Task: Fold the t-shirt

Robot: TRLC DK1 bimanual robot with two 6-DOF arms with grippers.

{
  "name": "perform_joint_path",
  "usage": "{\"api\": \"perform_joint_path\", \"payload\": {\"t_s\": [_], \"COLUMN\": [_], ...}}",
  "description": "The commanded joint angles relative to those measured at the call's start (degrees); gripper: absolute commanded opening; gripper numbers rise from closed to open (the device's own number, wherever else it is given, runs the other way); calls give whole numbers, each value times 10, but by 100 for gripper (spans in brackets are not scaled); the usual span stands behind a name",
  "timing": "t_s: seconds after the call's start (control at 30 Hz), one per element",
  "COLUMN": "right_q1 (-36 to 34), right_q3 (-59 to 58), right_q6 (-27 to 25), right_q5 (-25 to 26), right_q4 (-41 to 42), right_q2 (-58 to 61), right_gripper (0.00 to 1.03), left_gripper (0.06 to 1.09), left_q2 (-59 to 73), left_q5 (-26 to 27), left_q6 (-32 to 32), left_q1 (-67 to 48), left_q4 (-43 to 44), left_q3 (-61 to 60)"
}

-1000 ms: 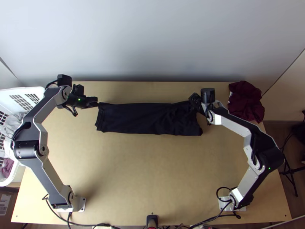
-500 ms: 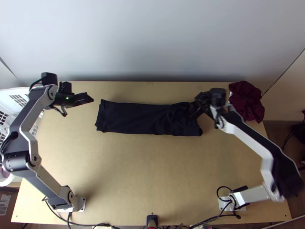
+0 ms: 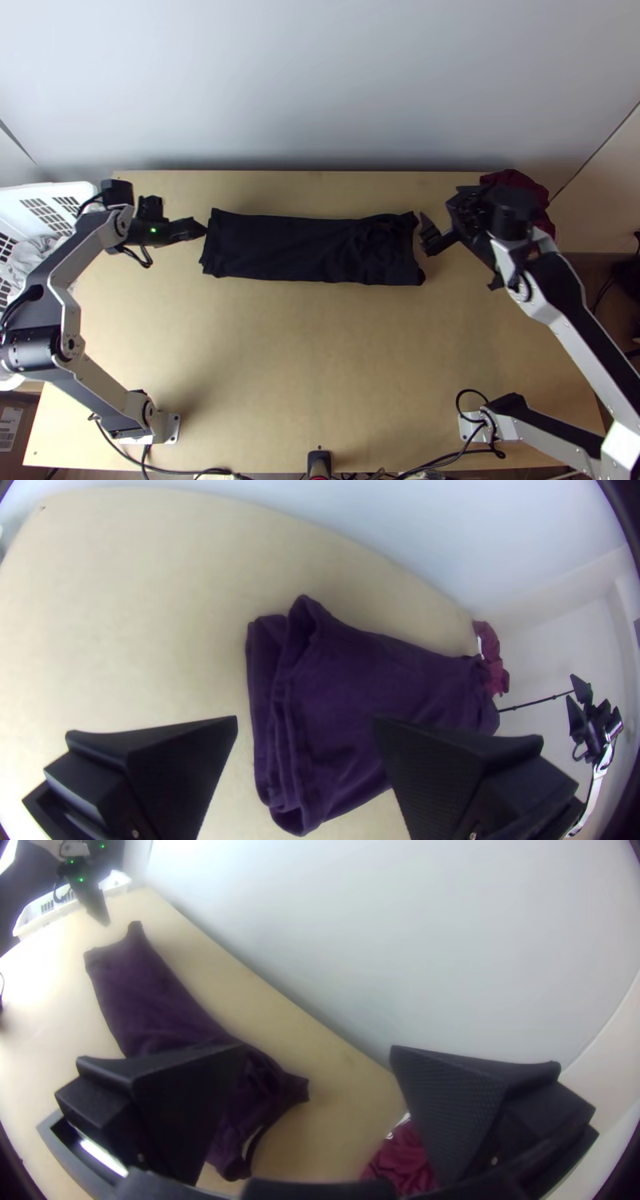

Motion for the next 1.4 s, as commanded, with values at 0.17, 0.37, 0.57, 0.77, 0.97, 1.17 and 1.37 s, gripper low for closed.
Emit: {"api": "perform_joint_path", "payload": {"t_s": [0.17, 0.37, 0.57, 0.77, 0.97, 1.17, 1.37], "right_q1": [17, 20, 24, 28, 28, 28, 28], "right_q3": [61, 69, 73, 74, 73, 80, 75], "right_q6": [47, 59, 69, 73, 79, 80, 99], "right_q5": [18, 22, 23, 24, 24, 24, 24], "right_q4": [-82, -90, -96, -96, -96, -109, -114], "right_q2": [-46, -46, -44, -37, -37, -40, -44], "right_gripper": [99, 99, 99, 99, 99, 99, 99], "left_gripper": [104, 104, 104, 104, 93, 9, 9], "left_q2": [83, 109, 119, 127, 127, 131, 98], "left_q5": [14, 14, 13, 12, 12, 28, 71], "left_q6": [-10, -5, 0, 8, 10, 3, -33], "left_q1": [-38, -40, -41, -47, -67, -75, -52], "left_q4": [19, 16, 11, 9, 11, 16, 9], "left_q3": [26, 45, 62, 65, 66, 69, 58]}}
